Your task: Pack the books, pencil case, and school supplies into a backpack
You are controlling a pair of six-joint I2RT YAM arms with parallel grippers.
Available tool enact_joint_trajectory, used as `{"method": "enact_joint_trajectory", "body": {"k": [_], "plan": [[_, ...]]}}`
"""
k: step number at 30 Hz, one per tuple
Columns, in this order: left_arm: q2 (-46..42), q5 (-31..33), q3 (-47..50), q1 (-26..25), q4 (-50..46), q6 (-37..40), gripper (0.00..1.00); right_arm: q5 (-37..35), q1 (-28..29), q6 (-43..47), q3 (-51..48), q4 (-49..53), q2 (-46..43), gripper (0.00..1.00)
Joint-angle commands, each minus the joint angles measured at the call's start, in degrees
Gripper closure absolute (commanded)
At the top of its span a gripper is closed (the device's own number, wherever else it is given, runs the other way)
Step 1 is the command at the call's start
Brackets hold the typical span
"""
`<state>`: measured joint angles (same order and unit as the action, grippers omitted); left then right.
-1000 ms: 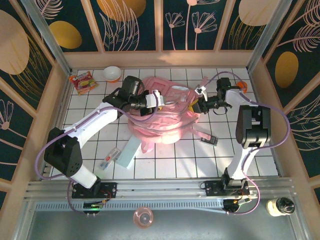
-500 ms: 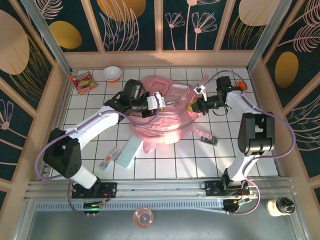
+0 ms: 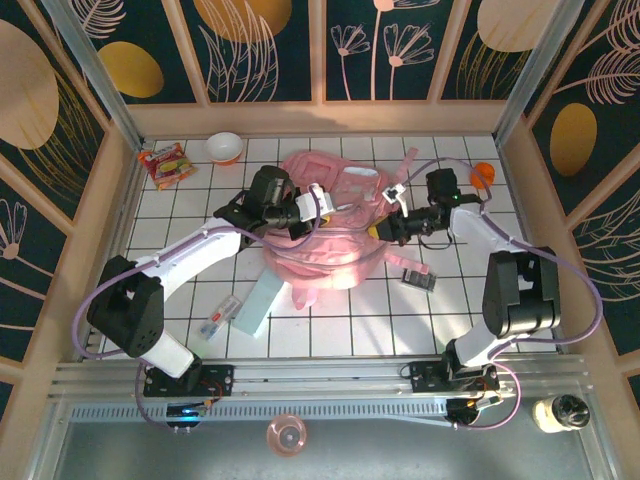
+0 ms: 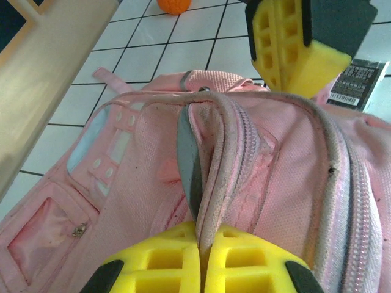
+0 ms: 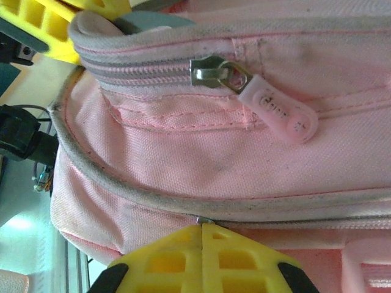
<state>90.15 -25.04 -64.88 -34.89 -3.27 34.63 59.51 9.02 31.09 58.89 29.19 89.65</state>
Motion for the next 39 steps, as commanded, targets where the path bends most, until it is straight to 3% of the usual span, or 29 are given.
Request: {"method": "enact_joint_trajectory", "body": {"k": [1, 7, 10, 12, 16, 29, 39], "plan": [[-3.6, -4.1, -0.9, -0.2, 11.2, -3.1, 1.00, -3.3, 1.2, -4.2, -2.5, -4.9, -2.0, 0.92], [-4.3, -6.2, -0.2, -0.1, 13.5, -5.3, 1.00, -3.3, 1.2, -4.8, -3.5, -7.2, -2.1, 0.75], [-4.4, -6.4, 0.0, -0.2, 13.9, -5.7, 1.00, -3.7, 1.0, -4.7, -3.8, -7.5, -2.2, 0.74], [-4.5, -6.1, 0.1, -0.2, 13.9, -5.9, 1.00, -3.8, 1.0, -4.5, -3.7, -7.3, -2.3, 0.78], [-4.4, -3.2, 0.2, -0.2, 14.1, -7.0, 1.00, -3.8, 1.0, -5.0, -2.5, -5.9, -3.3, 1.00], [0.4, 14.5, 0.0, -5.4, 19.1, -17.4, 1.00, -10.8, 7.3, -22.7, -3.9, -7.1, -15.0, 1.00], [0.8, 25.2, 1.0, -12.0, 26.2, -35.7, 1.00, -18.8, 14.4, -41.4, -6.9, -11.7, -21.0, 1.00]]}}
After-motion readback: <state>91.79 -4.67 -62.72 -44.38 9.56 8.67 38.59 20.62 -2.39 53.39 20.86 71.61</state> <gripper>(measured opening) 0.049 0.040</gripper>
